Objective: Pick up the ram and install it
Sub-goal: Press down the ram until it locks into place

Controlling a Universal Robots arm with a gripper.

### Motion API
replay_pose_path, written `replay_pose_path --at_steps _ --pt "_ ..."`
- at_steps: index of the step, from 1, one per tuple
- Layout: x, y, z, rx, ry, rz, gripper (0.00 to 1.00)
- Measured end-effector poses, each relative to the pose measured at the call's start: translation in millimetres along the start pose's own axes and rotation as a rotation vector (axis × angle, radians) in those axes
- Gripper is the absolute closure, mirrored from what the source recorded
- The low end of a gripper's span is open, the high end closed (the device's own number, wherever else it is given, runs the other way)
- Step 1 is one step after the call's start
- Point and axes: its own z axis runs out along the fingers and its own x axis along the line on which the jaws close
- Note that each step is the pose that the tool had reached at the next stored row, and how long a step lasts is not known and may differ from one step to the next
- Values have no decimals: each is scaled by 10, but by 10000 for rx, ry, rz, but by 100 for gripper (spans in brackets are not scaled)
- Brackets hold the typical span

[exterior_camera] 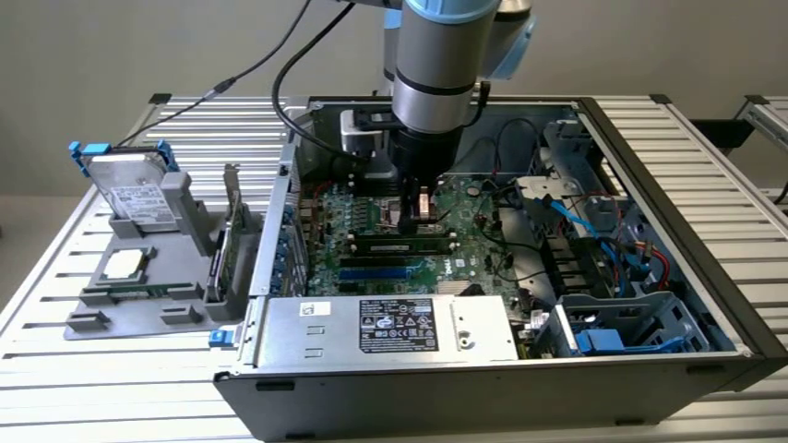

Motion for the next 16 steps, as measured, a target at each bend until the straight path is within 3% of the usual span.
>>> replay_pose_path --at_steps 8,11,16 --pt "0 0 1 82 -63 1066 90" --pt "0 0 0 140 -114 1984 90" --pt "0 0 0 178 -154 2719 90"
